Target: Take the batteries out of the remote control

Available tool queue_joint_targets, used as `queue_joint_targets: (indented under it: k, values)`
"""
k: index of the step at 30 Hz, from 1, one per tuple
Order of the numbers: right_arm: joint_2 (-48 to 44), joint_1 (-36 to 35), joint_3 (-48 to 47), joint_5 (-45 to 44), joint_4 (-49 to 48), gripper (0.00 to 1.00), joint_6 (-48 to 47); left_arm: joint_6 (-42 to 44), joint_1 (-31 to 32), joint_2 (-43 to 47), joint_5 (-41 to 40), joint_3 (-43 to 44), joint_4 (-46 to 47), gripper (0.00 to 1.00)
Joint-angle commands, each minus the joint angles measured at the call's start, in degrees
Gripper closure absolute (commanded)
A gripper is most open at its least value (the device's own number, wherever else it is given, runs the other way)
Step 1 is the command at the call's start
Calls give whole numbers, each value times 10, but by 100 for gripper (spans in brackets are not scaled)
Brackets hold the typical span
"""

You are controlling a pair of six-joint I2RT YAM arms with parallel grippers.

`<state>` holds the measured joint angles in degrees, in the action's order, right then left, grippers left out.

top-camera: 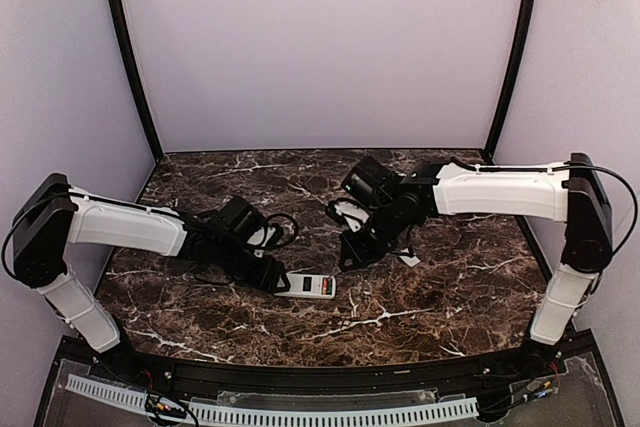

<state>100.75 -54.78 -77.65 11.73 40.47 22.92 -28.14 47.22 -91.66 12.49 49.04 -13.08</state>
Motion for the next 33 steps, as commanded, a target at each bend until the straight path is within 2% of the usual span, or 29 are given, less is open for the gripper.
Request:
queue_joint_targets:
  k: [1,17,33]
  values:
    - [11,-6,-16,-9,6,100,-10,-8,4,-3,-8,4,5,38]
    - [35,-6,-16,-9,17,100,-21,-15,4,-14,-4,2,13,41]
    - [72,-11,-56,-7,53,100,-59,-12,4,-27,0,5,15,45]
